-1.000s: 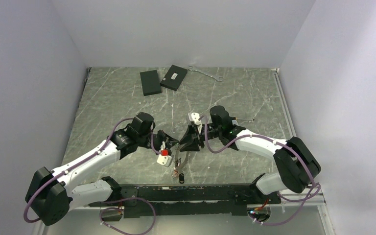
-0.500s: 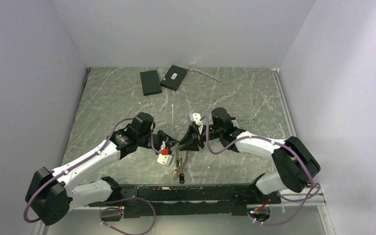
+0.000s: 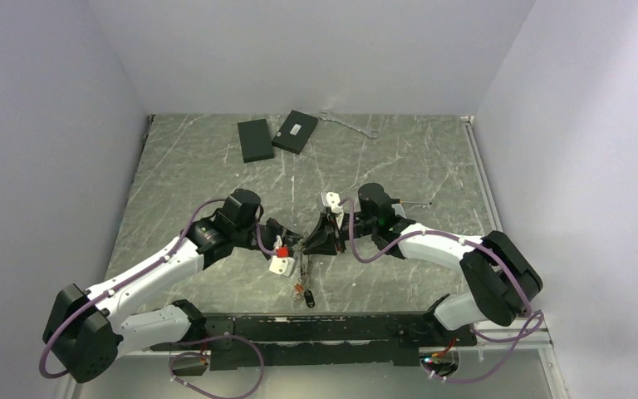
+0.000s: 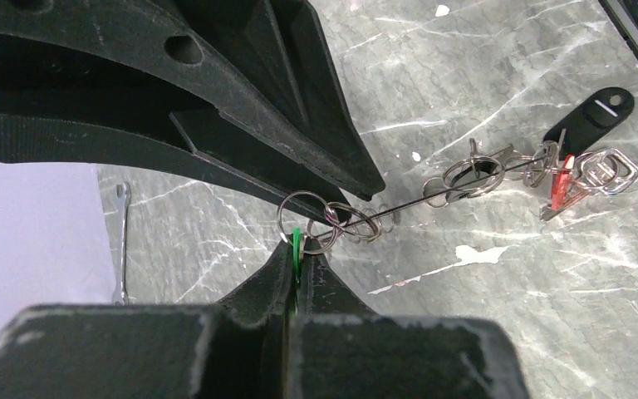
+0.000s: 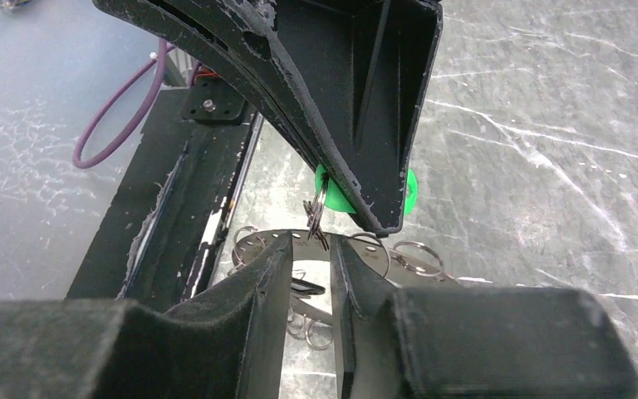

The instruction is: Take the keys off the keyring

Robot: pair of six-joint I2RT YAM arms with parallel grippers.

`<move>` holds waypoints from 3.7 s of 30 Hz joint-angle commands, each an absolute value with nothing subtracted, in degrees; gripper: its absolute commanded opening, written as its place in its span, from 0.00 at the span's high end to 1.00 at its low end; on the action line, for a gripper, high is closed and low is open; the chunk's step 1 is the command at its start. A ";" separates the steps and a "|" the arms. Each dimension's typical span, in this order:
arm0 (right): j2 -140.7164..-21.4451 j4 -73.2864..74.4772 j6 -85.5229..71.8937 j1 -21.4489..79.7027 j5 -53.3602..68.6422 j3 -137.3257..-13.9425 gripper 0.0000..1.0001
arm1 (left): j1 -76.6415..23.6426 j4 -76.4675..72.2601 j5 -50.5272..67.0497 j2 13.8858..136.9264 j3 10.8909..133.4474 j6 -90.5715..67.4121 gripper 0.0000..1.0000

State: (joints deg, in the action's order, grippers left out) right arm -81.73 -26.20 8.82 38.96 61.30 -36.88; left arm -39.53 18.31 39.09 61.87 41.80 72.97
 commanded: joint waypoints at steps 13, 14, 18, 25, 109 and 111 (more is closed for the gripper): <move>-80.78 -28.76 8.17 38.44 63.78 -37.14 1.00 | -39.78 19.03 37.12 59.22 43.91 69.63 1.00; -80.77 -29.19 7.71 38.23 63.93 -36.91 1.00 | -39.81 19.18 37.03 58.77 43.74 69.43 1.00; -81.17 -31.69 4.17 36.71 64.34 -36.04 1.00 | -39.81 20.00 36.21 57.04 43.05 69.27 1.00; -82.16 -37.32 -1.59 34.89 66.03 -34.69 1.00 | -39.81 22.06 35.97 54.23 41.36 71.27 1.00; -80.22 -28.22 9.76 34.41 69.07 -39.93 0.49 | -48.70 13.41 32.34 54.67 41.62 90.34 1.00; -80.38 -28.53 9.60 34.83 69.44 -40.12 0.49 | -48.62 13.11 32.43 54.58 41.41 90.16 1.00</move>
State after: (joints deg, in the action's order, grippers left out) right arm -80.14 -24.10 7.92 33.91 66.74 -38.61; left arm -48.95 15.62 30.20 56.07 40.51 89.52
